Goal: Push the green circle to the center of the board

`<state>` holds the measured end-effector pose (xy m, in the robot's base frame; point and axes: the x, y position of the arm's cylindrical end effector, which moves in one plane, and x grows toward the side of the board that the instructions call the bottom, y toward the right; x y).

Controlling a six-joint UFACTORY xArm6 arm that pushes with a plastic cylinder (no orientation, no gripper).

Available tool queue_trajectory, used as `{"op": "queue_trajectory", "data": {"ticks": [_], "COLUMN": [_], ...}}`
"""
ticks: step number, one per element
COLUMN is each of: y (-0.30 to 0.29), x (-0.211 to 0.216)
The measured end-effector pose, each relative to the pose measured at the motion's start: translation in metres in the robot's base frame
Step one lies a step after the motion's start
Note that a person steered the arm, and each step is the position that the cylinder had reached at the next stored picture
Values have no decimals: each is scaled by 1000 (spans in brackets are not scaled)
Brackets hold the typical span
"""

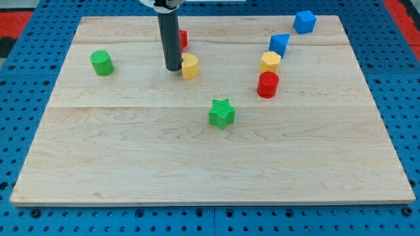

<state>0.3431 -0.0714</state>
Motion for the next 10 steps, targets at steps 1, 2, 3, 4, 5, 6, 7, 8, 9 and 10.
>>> {"op": "queue_trajectory", "data": {"ticks": [1,2,3,4,5,6,7,8,9,10], "y": [0,4,-46,-72,-71,-100,-160,-188,-188,-162], "x": [-1,-1,5,5,-36,-72,-75,-56,-29,-20]}}
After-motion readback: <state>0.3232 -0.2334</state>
